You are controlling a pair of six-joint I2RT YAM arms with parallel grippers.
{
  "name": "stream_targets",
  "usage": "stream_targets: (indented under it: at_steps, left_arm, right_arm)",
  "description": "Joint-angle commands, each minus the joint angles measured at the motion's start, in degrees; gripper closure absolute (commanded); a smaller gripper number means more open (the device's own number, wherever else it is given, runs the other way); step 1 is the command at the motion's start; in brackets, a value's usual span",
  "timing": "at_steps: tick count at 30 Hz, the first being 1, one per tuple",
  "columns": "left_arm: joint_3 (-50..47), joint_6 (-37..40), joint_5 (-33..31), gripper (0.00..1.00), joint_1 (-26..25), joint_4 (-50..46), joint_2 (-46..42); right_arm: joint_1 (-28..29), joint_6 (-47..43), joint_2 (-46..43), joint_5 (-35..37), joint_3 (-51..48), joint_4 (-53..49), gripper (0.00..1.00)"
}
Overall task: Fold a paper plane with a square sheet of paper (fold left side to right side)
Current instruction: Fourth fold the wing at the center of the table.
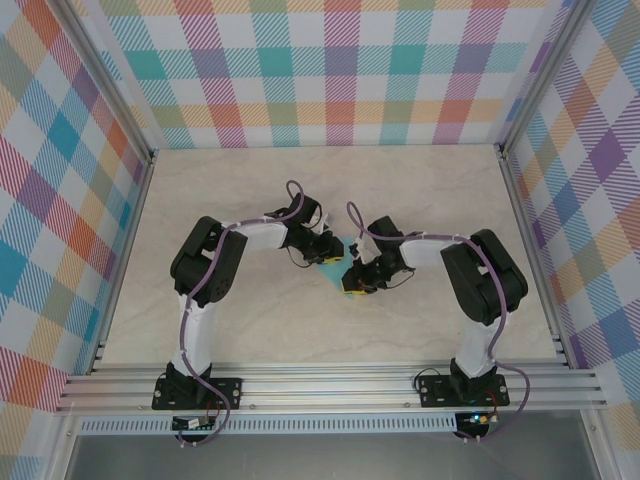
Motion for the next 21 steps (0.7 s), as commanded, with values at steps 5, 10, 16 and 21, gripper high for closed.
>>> stream_targets:
  at_steps: [5, 10, 16, 21]
  left_arm:
    - [-1.92, 0.09, -5.53, 0.79, -0.53, -6.97, 2.54]
    - [-2.07, 0.08, -5.39, 0.79, -0.53, -6.77, 2.39]
    - [-2.46, 0.20, -4.91, 0.79, -0.57, -6.27, 1.41]
    - [-3.13, 0.11, -4.67, 0.79, -0.58, -6.08, 0.27]
  right_arm:
    - [0.82, -1.24, -1.33, -0.87, -5.10, -8.91, 0.81]
    - [0.84, -0.80, -4.72, -2.11, -5.29, -8.56, 0.81]
    - [0.40, 1.72, -9.90, -3.35, -2.94, -4.59, 0.79]
    - [-0.06, 4.27, -8.75, -0.62, -1.95, -0.35, 0.78]
